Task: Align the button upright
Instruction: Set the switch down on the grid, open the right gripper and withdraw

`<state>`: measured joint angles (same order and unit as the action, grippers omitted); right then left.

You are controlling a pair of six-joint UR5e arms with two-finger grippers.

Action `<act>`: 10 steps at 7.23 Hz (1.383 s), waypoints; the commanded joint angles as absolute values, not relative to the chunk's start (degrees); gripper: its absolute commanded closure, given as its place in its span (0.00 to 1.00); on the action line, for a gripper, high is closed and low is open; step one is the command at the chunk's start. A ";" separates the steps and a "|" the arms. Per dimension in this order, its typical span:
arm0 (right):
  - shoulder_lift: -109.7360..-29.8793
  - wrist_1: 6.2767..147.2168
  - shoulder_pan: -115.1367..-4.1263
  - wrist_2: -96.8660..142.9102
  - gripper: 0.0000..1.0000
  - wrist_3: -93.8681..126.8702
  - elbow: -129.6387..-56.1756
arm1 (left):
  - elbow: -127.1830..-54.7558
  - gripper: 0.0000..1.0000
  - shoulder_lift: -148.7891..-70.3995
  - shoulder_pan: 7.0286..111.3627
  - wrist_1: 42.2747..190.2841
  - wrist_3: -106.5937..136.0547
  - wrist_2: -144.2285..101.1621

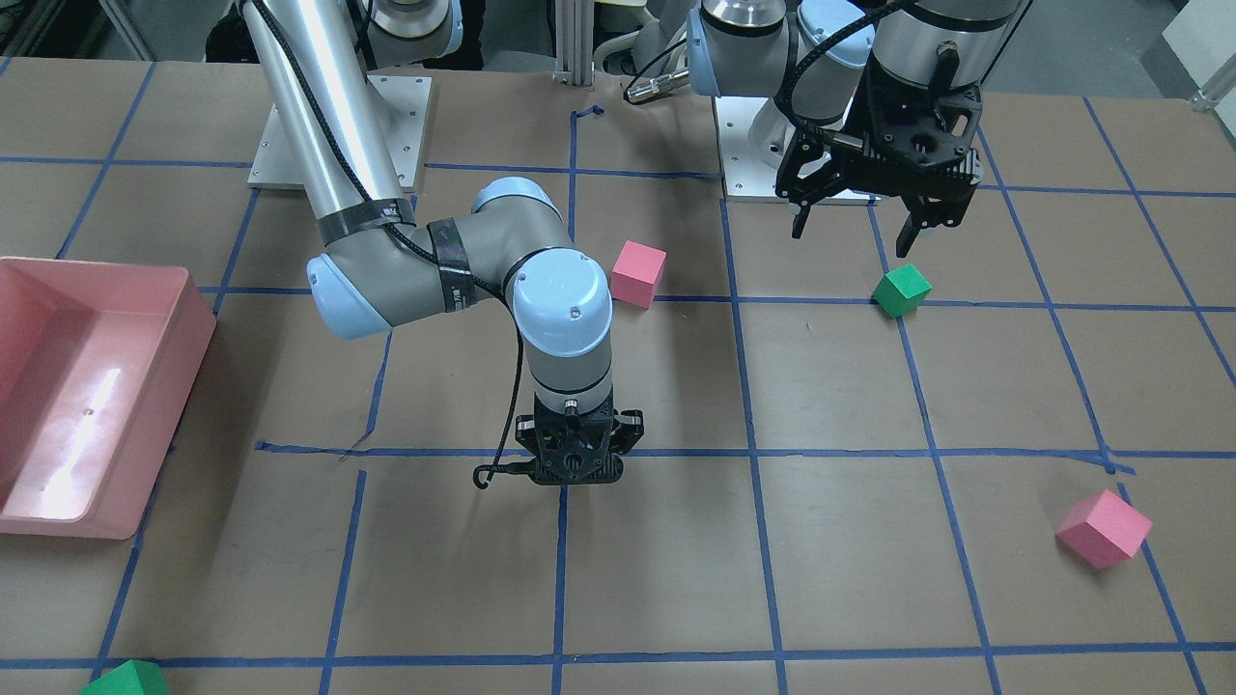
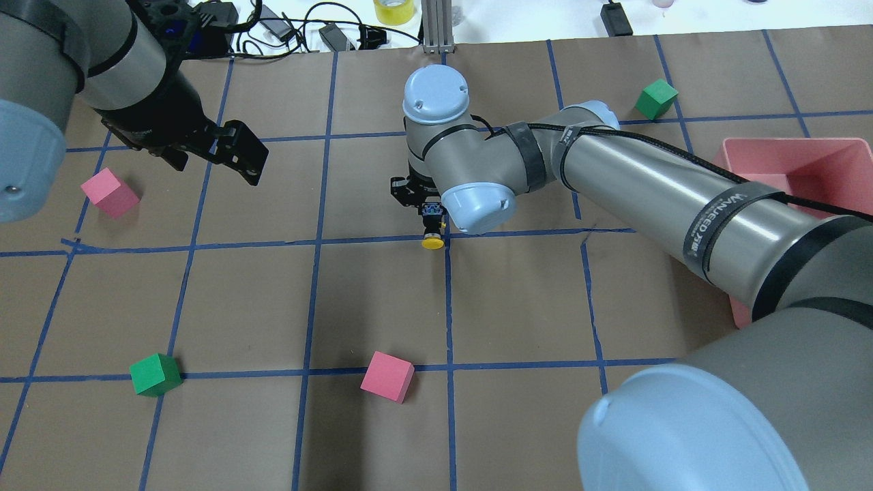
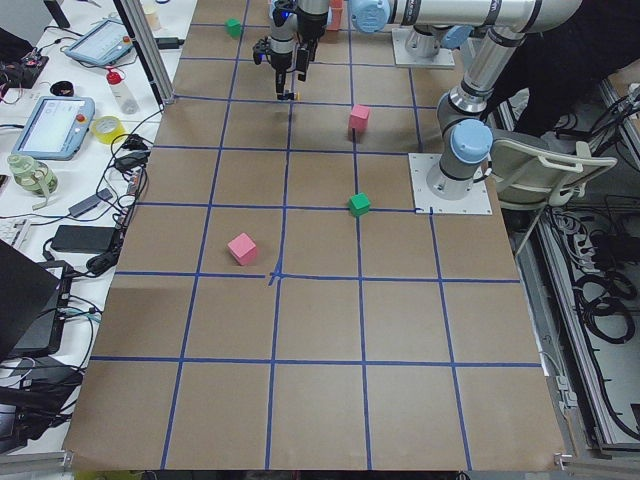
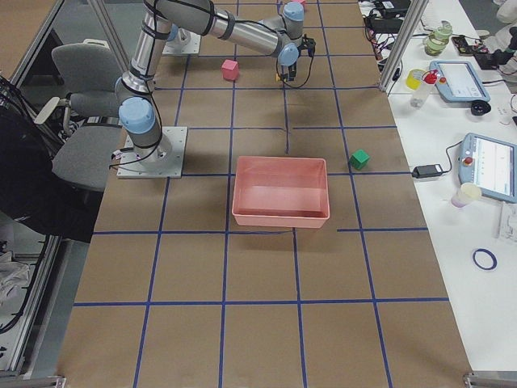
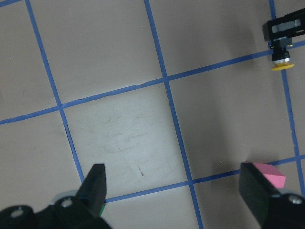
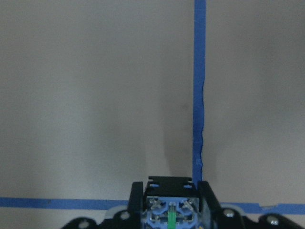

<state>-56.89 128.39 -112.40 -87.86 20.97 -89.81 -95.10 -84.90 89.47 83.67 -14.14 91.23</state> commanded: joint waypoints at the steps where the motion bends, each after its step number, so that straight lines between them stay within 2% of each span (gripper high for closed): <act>1: -56.69 128.06 -112.50 -86.93 1.00 20.65 -91.13 | -95.10 0.00 -84.90 89.47 83.67 -14.15 91.23; 4: -57.30 128.49 -112.50 -87.10 1.00 19.78 -93.25 | -95.10 0.00 -84.90 89.47 83.67 -14.15 91.23; 5: -57.30 128.50 -112.50 -87.01 0.95 19.60 -93.25 | -95.10 0.00 -84.90 89.47 83.67 -14.15 91.23; 6: -57.30 128.50 -112.50 -86.92 0.73 18.47 -93.25 | -95.10 0.00 -84.90 89.47 83.67 -14.15 91.23; 7: -57.39 128.50 -112.50 -86.92 0.29 18.46 -93.34 | -95.10 0.00 -84.90 89.47 83.67 -14.15 91.23; 8: -58.52 128.24 -112.50 -86.92 0.03 18.37 -93.34 | -95.18 0.00 -84.90 89.47 83.67 -14.15 91.23; 10: -63.52 127.10 -112.24 -87.53 0.00 15.41 -93.34 | -95.19 0.00 -84.99 89.47 83.58 -14.15 91.23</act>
